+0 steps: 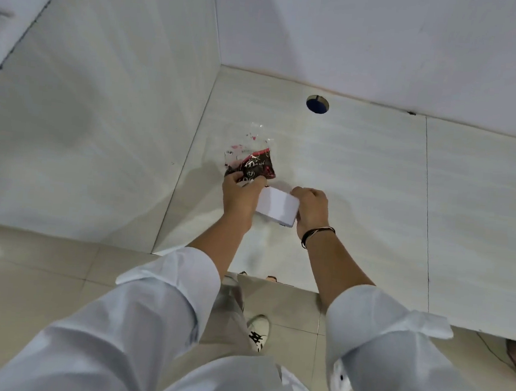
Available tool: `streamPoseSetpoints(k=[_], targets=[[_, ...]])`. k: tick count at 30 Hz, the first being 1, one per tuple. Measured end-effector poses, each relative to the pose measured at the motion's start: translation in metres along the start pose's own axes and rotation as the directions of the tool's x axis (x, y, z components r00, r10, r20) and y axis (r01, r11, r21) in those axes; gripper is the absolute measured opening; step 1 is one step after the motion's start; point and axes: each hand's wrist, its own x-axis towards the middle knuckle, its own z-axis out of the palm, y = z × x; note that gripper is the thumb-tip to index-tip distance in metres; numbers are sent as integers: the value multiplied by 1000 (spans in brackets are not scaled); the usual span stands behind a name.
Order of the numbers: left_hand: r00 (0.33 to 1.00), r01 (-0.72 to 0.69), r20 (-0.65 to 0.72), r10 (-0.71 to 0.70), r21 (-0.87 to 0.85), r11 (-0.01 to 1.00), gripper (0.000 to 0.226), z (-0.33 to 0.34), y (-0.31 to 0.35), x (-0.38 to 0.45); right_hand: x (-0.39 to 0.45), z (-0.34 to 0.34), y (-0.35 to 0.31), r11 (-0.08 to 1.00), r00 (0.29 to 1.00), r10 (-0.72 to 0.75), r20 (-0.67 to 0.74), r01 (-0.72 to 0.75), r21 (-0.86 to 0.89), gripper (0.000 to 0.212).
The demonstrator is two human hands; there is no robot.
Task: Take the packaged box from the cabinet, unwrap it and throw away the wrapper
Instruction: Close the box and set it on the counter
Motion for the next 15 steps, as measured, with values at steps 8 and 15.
streamPoseSetpoints(k=[8, 15], targets=[[973, -214, 104, 205, 89, 973, 76, -2, 35, 36, 14, 22, -30, 977, 965, 140, 222, -171, 130, 46], [867, -498, 216, 449, 339, 798, 60, 28, 138, 108, 83, 106, -100, 979, 990, 13, 142, -42, 200, 69]])
